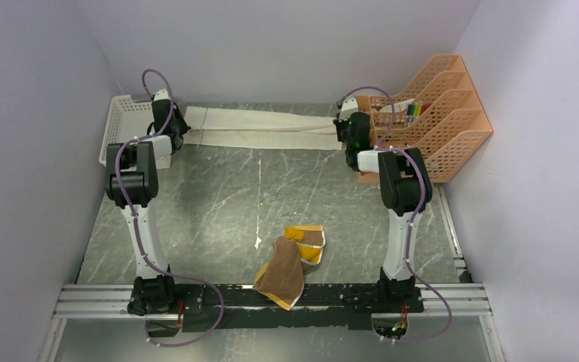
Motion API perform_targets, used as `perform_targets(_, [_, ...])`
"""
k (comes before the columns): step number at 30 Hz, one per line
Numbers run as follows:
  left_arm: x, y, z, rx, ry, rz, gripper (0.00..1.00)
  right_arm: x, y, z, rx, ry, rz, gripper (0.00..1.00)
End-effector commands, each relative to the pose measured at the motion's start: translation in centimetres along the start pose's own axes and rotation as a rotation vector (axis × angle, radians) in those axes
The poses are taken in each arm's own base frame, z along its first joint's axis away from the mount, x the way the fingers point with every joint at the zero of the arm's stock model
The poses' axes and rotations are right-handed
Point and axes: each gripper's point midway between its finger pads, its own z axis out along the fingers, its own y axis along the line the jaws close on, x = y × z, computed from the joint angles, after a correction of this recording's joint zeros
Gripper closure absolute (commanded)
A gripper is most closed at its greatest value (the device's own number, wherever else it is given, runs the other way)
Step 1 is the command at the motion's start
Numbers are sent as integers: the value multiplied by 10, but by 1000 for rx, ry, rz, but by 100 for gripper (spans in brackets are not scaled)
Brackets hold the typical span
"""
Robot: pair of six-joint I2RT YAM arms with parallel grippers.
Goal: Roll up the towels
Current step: Fold the towel at the corner of the board.
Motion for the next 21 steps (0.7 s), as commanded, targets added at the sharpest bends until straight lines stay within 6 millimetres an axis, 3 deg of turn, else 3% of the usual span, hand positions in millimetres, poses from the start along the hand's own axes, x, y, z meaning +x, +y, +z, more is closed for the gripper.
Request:
perform_targets(1, [-13, 11, -8, -41, -13, 5, 93, 6, 7, -9, -41, 56, 10, 100])
perform_targets(7, [-1, 16, -6, -49, 28, 6, 93, 18, 14, -10, -75, 115, 19, 97])
perform_targets(21, [5, 11, -9, -20, 57, -7, 93, 16, 19, -21, -101, 134, 35, 96])
